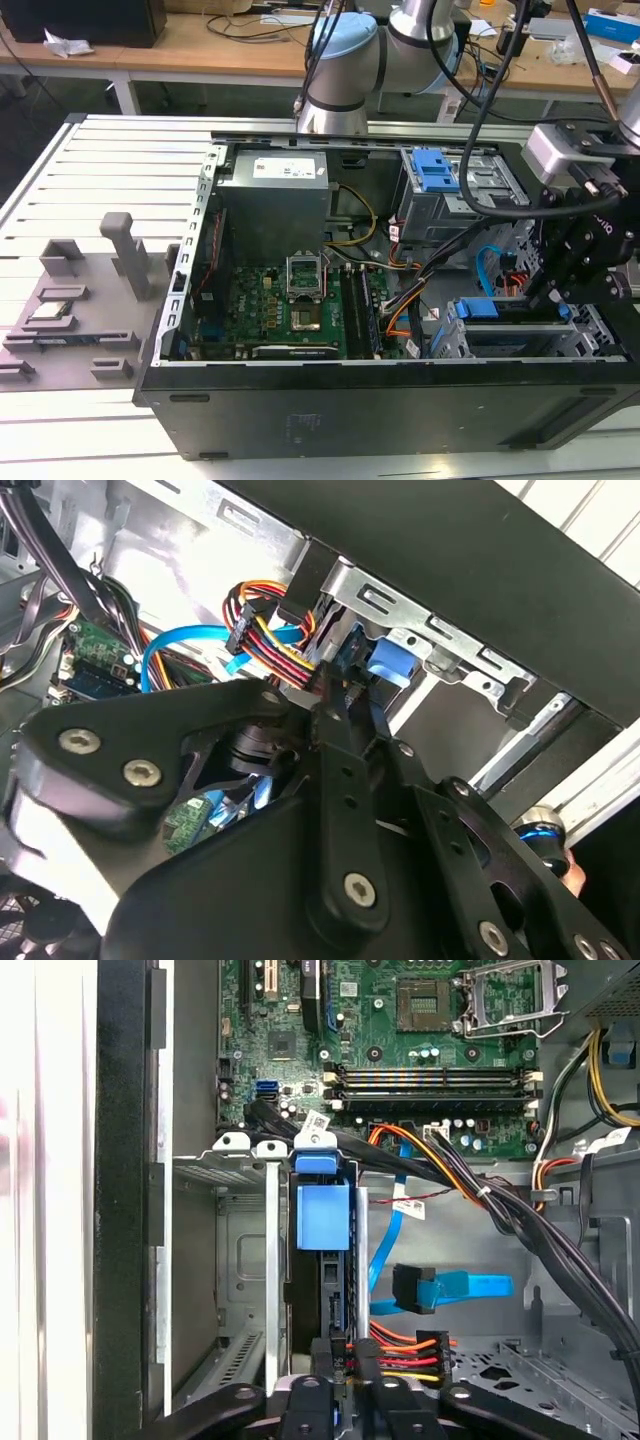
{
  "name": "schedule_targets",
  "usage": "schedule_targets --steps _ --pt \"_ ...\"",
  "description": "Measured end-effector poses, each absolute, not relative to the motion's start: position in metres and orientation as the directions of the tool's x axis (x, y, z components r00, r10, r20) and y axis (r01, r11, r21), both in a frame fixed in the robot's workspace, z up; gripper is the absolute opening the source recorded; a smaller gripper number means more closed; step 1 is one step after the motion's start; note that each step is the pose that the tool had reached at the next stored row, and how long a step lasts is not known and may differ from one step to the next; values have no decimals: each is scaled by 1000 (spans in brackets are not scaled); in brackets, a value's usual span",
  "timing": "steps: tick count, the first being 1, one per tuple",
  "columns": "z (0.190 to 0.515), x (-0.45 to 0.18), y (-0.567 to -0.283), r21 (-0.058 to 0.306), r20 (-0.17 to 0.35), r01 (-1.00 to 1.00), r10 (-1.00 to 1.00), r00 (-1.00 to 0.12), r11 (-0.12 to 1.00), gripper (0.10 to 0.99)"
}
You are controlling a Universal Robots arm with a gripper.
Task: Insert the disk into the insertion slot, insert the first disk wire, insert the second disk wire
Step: 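Insert the first disk wire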
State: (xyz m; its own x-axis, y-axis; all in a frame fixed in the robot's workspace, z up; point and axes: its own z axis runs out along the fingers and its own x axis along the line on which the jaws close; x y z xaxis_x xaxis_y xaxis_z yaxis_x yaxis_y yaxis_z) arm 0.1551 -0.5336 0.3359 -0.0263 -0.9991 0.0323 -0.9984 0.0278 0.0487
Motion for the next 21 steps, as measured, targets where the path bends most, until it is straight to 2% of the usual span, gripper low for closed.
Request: schedule_targets --steps 12,13,15,21 --pt "353 155 -531 49 33 -998 -999 -26 28 243" --pt "356 155 -530 49 32 -998 -999 -26 28 227" --pt "361 155 -529 49 33 -998 -999 -26 28 106" --pt "369 155 -529 49 32 -998 -999 -26 28 106"
